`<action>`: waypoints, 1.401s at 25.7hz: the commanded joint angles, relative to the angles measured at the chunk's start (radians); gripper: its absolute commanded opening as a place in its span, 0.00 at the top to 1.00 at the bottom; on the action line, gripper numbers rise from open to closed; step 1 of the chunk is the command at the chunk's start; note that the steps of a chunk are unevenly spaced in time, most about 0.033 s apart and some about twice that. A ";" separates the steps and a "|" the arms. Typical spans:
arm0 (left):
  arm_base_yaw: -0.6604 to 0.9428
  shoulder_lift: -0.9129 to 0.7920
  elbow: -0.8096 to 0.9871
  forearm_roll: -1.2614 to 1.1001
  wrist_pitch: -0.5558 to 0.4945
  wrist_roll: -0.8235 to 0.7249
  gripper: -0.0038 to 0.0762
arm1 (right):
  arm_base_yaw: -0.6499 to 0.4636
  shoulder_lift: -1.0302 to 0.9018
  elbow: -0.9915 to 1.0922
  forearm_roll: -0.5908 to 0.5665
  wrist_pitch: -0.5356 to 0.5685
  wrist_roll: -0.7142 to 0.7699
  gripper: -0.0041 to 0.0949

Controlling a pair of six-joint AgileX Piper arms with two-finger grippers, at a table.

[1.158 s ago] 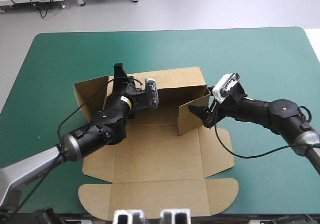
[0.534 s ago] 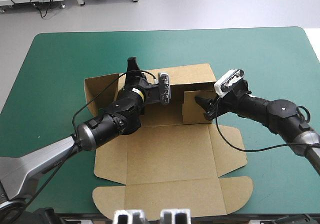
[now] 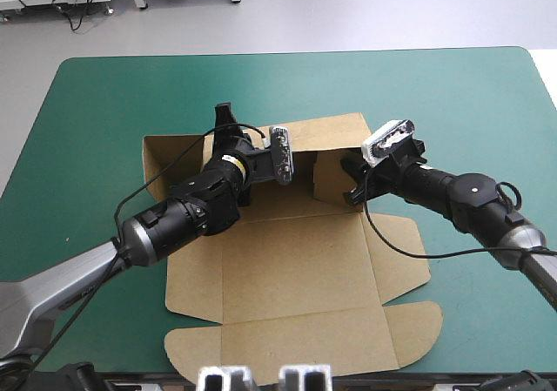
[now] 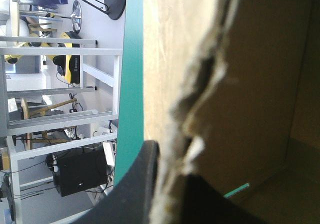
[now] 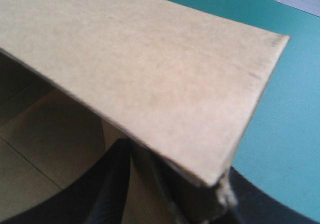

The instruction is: Fold the box

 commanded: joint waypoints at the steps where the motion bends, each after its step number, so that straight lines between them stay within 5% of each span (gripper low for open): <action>1: -0.017 -0.027 -0.009 -0.143 -0.045 -0.009 0.96 | 0.018 0.001 -0.018 -0.007 0.103 -0.001 0.71; 4: -0.019 -0.029 -0.009 -0.247 0.017 0.070 0.84 | 0.018 0.001 -0.018 -0.017 0.148 0.001 0.86; 6: -0.019 -0.036 -0.009 -0.315 0.053 0.111 0.66 | 0.018 0.001 -0.018 -0.017 0.155 0.015 0.95; 9: -0.019 -0.080 -0.009 -0.331 0.006 0.115 0.37 | 0.018 0.001 -0.018 -0.017 0.155 0.017 0.98; 11: -0.019 -0.111 -0.009 -0.321 -0.043 0.115 0.33 | 0.018 0.001 -0.028 -0.025 0.153 0.017 0.98; 17: -0.019 -0.168 -0.009 -0.325 -0.057 0.136 0.33 | 0.018 0.001 -0.101 -0.147 0.147 0.132 0.98; 32: -0.019 -0.287 -0.009 -0.447 -0.093 0.171 0.31 | 0.009 0.001 -0.176 -0.703 -0.035 0.687 0.98; 36: -0.019 -0.305 -0.012 -0.501 -0.143 0.167 0.41 | -0.039 0.001 -0.179 -0.727 -0.026 0.732 0.98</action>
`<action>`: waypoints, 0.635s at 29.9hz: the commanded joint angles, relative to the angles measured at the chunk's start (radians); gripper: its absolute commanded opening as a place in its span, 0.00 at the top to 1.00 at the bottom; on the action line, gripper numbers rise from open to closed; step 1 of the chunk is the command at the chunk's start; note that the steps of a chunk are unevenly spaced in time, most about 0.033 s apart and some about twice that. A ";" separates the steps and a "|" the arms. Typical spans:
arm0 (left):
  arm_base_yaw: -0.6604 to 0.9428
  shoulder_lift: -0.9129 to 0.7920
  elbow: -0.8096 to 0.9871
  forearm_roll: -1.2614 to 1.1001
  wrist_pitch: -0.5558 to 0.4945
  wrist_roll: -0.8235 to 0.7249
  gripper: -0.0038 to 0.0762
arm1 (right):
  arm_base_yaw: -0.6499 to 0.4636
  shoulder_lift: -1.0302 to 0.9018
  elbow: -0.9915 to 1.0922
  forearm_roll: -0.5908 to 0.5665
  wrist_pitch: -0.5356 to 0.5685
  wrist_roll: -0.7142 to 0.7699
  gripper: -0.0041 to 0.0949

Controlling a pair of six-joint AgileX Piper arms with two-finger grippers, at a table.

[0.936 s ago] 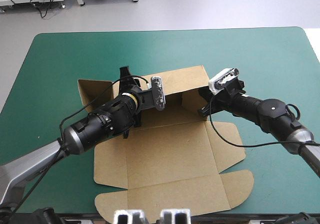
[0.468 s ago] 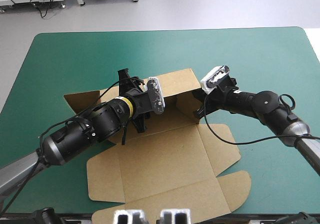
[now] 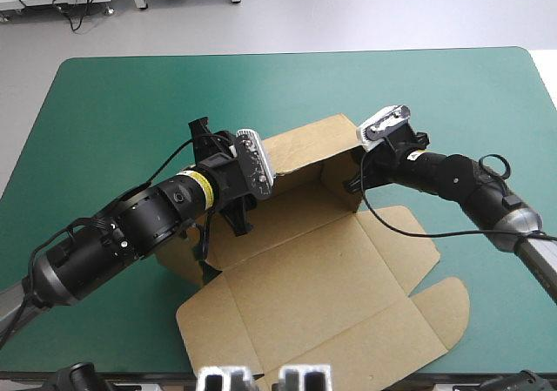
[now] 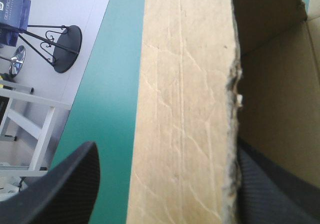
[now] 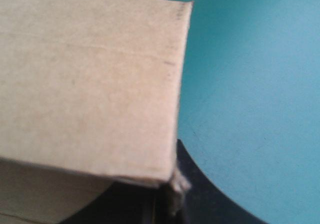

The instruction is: Fold the box

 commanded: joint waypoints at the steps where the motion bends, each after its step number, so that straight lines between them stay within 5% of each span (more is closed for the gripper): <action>1: -0.006 -0.045 -0.037 -0.068 -0.106 -0.005 0.49 | -0.058 -0.023 -0.029 -0.056 -0.035 0.022 0.98; 5: -0.006 -0.053 -0.090 -0.176 -0.116 -0.001 0.94 | -0.081 -0.023 -0.053 -0.071 0.045 0.007 0.98; 13: -0.002 -0.057 -0.212 -0.112 0.046 0.001 0.94 | -0.081 -0.023 -0.170 -0.153 0.142 0.051 0.98; 19: 0.089 -0.057 -0.264 -0.101 0.149 -0.158 0.94 | -0.081 -0.023 -0.292 -0.314 0.397 0.167 0.98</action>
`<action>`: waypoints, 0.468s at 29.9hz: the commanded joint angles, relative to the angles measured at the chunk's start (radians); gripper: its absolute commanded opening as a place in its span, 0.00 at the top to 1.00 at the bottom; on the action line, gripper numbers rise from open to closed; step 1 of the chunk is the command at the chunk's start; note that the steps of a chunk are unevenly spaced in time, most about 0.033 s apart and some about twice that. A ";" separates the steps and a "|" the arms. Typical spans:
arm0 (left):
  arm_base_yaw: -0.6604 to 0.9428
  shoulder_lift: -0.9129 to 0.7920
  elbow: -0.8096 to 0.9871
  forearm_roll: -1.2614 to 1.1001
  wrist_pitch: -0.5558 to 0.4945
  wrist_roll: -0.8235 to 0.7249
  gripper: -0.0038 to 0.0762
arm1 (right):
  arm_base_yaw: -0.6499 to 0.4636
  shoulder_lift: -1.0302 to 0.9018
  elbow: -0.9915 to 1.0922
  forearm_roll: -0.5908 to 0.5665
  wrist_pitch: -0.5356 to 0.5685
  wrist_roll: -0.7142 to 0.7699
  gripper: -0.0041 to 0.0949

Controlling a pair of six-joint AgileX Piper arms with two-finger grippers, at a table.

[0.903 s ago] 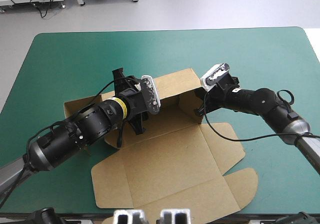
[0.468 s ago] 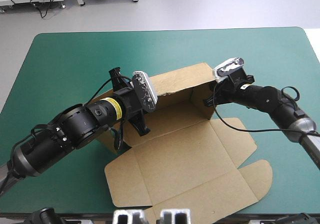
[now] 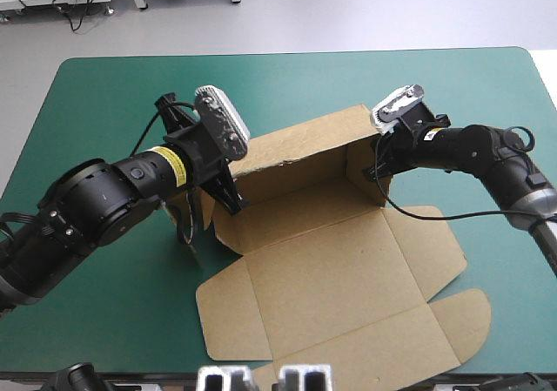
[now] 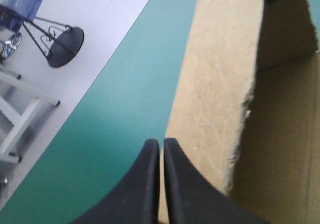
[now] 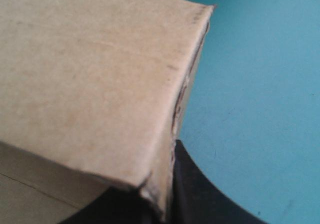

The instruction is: Fold the box

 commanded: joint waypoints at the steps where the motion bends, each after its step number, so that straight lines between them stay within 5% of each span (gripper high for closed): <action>1: 0.092 -0.027 -0.044 0.010 -0.003 -0.080 0.94 | -0.006 -0.031 -0.103 -0.113 0.134 0.056 0.98; 9: 0.481 -0.027 -0.044 -0.251 0.074 0.011 0.94 | -0.006 -0.021 -0.204 -0.299 0.440 0.154 0.98; 14: 0.690 -0.027 -0.044 -0.461 0.088 0.143 0.94 | -0.006 0.057 -0.232 -0.300 0.453 0.172 0.98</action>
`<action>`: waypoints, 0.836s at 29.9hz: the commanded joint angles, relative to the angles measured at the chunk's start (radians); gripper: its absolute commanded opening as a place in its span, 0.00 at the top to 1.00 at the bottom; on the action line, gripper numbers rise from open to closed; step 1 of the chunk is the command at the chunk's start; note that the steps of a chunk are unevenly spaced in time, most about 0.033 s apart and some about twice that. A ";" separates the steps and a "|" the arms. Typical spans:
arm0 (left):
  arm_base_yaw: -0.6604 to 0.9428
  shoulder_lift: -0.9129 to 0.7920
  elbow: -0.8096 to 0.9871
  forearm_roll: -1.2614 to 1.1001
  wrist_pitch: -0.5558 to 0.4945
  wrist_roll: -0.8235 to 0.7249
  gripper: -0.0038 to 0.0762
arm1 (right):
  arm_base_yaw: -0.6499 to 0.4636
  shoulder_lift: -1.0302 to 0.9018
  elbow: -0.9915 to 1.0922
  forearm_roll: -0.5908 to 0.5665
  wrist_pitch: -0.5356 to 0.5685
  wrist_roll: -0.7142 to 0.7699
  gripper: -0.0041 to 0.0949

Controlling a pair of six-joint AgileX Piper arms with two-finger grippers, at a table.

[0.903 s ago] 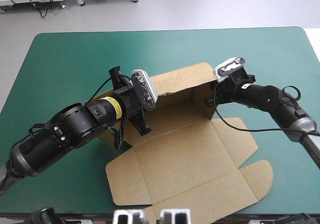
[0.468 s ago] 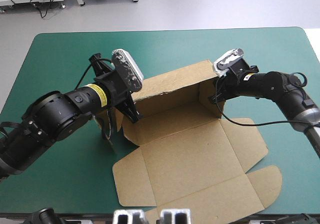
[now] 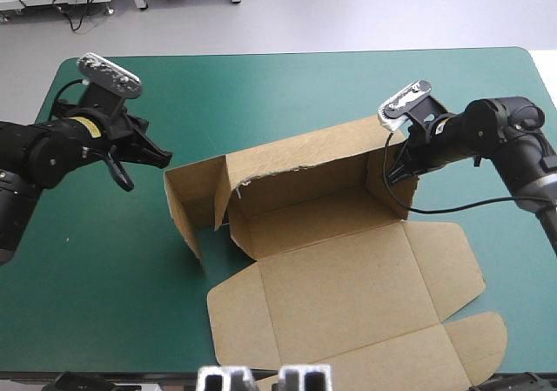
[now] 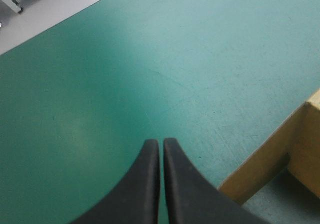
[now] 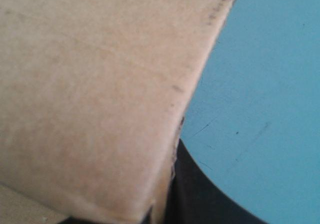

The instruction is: Fold the box

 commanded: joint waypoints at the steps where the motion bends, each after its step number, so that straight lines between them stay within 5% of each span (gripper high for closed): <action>1: 0.130 -0.027 -0.033 -0.147 -0.046 0.080 0.94 | -0.006 0.050 -0.053 -0.041 0.076 0.006 0.98; 18: 0.240 -0.027 -0.033 -0.218 -0.003 0.125 0.94 | -0.006 0.572 -0.595 0.072 0.186 0.070 0.94; 25: 0.240 -0.027 -0.033 -0.177 -0.003 0.125 0.94 | -0.006 0.582 -0.709 0.101 0.190 0.103 0.46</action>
